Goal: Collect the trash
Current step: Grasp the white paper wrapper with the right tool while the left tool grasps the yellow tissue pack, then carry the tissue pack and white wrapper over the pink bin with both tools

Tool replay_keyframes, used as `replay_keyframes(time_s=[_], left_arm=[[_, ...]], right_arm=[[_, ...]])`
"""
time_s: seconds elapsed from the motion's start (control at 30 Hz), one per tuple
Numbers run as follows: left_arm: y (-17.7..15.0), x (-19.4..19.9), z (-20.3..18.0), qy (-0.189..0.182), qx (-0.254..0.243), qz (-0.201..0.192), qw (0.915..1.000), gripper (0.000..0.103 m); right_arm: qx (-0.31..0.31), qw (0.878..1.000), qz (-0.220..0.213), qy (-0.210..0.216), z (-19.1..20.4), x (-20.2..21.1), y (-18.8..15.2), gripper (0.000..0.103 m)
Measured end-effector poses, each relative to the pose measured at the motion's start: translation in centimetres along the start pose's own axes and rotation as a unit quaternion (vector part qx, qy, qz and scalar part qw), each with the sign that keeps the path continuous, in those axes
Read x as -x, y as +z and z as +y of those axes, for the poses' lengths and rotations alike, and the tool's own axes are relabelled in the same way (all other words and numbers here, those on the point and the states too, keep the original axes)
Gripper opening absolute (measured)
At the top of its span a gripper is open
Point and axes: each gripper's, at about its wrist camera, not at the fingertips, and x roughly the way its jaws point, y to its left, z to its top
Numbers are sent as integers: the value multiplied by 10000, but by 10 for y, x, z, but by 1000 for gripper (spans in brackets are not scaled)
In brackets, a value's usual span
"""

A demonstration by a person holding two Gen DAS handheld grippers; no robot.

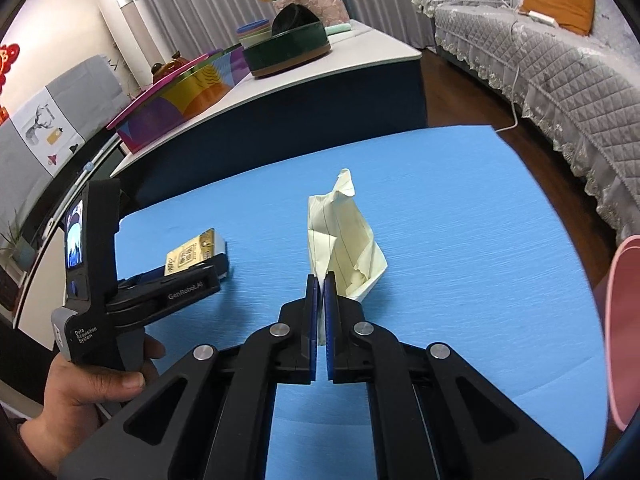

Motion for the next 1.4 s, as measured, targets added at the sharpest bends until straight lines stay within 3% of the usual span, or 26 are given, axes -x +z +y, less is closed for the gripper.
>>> replay_keyframes(time_s=[0.4,0.93,1.4], left_arm=[[-6,55,2,-168,-76,-518,9985,78],[-43,141,-33,-608,-455,-1397,9873,78],[-65,170,-86,-802,-930,-1731,9772,78]], right_arm=[[510,9971,-282,-484,5,54,-1,4],[1037,9840,-1044,-1009,-40,196,13,4],[508,9869,-1117,-1051,-95,202,-10,4]])
